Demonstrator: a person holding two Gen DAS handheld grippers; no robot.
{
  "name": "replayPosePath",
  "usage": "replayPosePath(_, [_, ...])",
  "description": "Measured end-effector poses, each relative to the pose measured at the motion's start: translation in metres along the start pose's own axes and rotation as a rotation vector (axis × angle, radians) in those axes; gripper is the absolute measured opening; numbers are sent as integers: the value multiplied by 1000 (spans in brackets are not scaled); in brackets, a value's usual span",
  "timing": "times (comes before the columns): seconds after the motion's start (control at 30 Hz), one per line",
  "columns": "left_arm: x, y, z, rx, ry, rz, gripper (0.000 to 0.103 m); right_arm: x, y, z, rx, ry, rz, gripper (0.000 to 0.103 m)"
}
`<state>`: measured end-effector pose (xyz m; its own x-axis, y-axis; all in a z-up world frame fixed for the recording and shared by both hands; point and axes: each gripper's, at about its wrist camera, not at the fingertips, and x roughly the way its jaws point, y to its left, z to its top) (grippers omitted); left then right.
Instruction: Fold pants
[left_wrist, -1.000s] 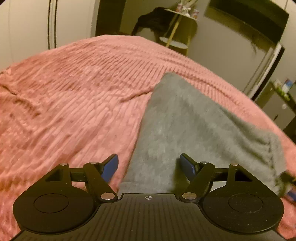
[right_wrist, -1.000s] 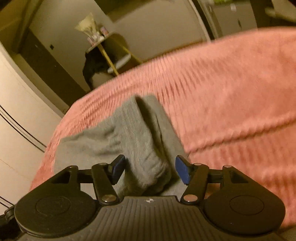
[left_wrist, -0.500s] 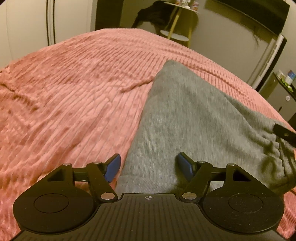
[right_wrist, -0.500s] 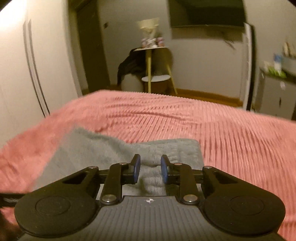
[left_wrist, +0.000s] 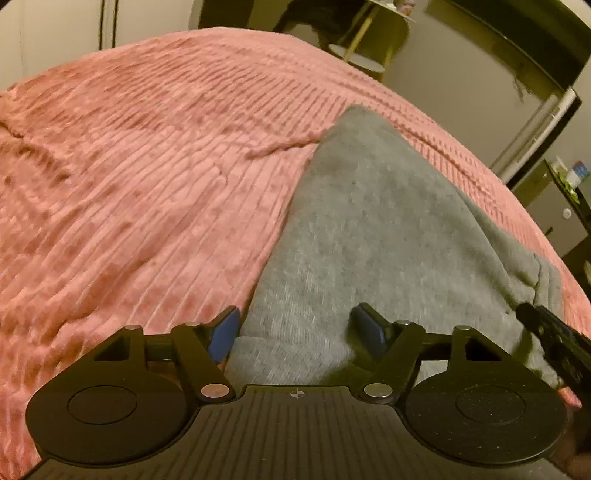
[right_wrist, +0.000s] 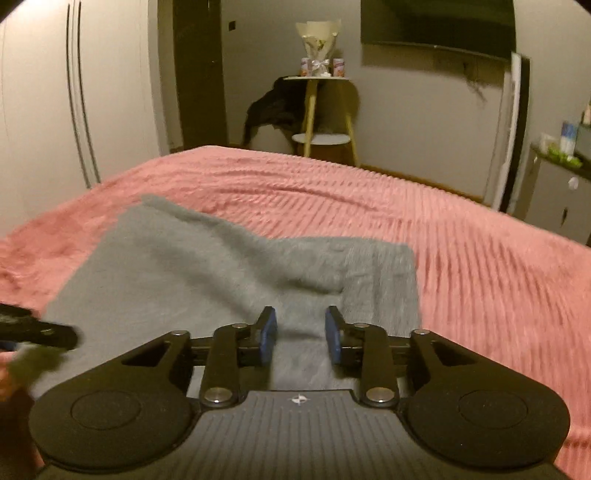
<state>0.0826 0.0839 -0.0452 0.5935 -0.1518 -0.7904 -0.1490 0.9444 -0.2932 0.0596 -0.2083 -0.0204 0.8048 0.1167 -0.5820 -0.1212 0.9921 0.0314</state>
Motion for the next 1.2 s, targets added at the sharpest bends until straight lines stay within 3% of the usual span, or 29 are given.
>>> replayPosePath(0.2, [-5,-5,-3,47,34,-4,69,-30,-9,-9,101,57,96,39])
replayPosePath(0.3, [-9,-6,-6,90,73,-25,69,-46,-21,-12,156,74,159,45])
replayPosePath(0.4, [-14,-6,-10,137,103,-62,76,-59,-44,-10,253,80,227,49])
replayPosePath(0.53, [-16,0,-11,140,153,-119,85,-67,-81,-6,372,48,234,76])
replayPosePath(0.7, [-26,14,2,97,127,-214,96,-33,-130,0,483,130,266,86])
replayPosePath(0.87, [2,17,34,51,87,-259,96,15,-149,-1,461,222,269,87])
replayPosePath(1.1, [70,5,59,93,213,-325,97,67,-165,-3,569,326,457,88])
replayPosePath(1.2, [83,5,66,94,212,-386,100,80,-164,-4,553,343,511,89])
